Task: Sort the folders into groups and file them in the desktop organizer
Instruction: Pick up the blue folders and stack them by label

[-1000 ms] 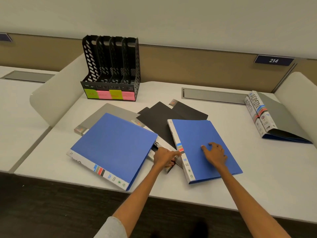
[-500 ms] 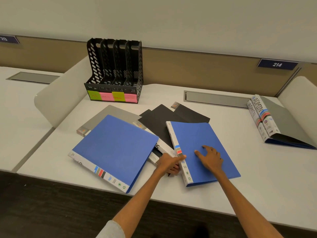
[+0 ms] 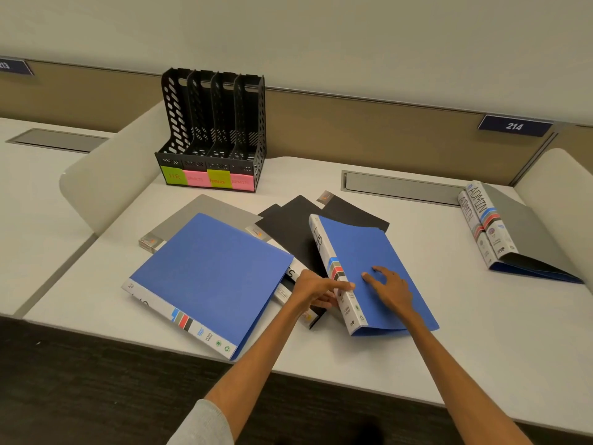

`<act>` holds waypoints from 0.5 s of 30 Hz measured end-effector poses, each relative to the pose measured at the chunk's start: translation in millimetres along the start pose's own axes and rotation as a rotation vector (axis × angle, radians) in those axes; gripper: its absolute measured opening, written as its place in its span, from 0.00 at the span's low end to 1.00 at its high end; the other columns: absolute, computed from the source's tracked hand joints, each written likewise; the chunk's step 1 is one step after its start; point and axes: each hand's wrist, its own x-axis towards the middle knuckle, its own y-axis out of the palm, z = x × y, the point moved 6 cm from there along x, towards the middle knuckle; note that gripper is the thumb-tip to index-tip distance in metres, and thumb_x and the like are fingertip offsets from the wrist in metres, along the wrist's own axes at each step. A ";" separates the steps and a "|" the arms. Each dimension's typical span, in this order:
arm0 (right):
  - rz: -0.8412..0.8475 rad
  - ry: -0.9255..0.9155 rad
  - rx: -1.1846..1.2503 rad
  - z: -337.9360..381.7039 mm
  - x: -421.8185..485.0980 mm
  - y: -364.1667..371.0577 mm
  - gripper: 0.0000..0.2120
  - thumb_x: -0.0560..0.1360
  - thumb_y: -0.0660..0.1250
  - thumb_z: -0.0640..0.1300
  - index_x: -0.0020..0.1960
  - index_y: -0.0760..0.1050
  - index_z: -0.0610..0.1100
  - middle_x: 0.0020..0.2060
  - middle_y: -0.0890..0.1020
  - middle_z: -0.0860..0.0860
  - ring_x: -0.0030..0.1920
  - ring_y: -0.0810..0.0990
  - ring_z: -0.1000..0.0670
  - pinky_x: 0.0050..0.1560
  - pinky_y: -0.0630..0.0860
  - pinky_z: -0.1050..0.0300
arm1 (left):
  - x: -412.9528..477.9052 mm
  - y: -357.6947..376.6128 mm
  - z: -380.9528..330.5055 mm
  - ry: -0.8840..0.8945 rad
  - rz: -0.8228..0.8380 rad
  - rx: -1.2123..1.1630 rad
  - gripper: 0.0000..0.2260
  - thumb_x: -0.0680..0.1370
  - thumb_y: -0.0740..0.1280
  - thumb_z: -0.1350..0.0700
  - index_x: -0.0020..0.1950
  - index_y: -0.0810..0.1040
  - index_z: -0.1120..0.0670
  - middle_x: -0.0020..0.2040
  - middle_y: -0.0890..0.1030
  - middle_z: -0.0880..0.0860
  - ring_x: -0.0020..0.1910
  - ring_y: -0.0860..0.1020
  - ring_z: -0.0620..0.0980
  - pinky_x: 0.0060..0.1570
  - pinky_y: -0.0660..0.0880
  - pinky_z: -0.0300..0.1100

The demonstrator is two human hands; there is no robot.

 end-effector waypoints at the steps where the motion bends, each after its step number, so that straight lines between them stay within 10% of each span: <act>1: 0.009 -0.002 0.013 0.5 1.3 -0.5 0.28 0.74 0.64 0.66 0.69 0.69 0.55 0.70 0.70 0.47 0.68 0.69 0.40 0.68 0.65 0.37 | 0.4 -0.3 -1.3 0.021 -0.031 -0.021 0.28 0.65 0.80 0.46 0.57 0.73 0.57 0.47 0.82 0.55 0.37 0.83 0.50 0.30 0.80 0.39; 15: 0.051 -0.071 0.223 9.8 9.8 -6.4 0.23 0.74 0.67 0.63 0.64 0.71 0.53 0.68 0.72 0.49 0.66 0.73 0.43 0.68 0.69 0.39 | -2.3 -20.4 -14.8 0.139 -0.176 -0.237 0.23 0.65 0.80 0.48 0.52 0.76 0.56 0.48 0.84 0.55 0.40 0.85 0.50 0.38 0.83 0.43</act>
